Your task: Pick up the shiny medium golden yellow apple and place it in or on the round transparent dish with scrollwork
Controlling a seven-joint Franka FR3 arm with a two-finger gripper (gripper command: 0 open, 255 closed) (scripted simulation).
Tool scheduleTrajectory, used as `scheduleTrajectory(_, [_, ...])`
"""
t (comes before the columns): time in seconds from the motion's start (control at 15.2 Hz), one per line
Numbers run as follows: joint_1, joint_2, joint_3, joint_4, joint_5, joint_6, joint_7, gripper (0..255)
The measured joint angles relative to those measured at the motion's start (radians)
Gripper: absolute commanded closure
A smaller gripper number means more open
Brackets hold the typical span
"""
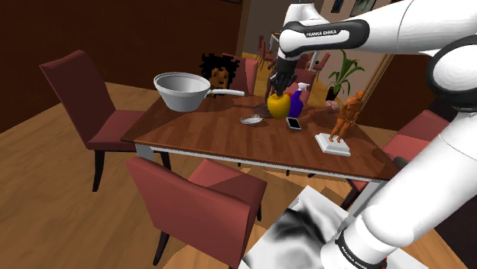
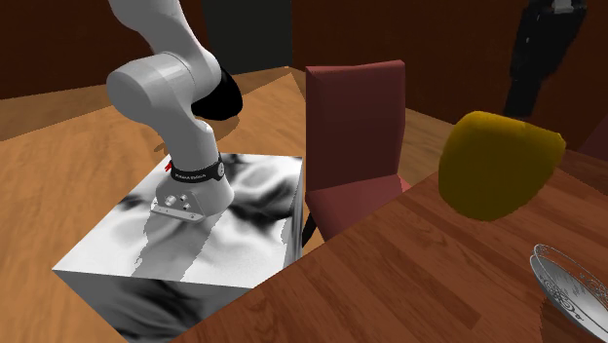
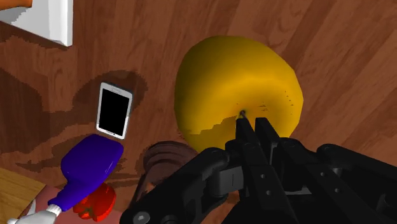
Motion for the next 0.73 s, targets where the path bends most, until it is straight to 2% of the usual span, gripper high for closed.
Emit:
scheduleTrajectory(0.4, [-0.013, 0.254, -0.010, 0.380, 0.035, -0.120, -0.051, 255])
scheduleTrajectory(0.59, [-0.026, 0.409, -0.012, 0.637, 0.055, -0.219, -0.080, 255])
scheduleTrajectory(0.66, [-0.034, 0.485, -0.014, 0.771, 0.064, -0.275, -0.094, 255])
scheduleTrajectory(0.73, [-0.039, 0.537, -0.014, 0.855, 0.069, -0.306, -0.100, 255])
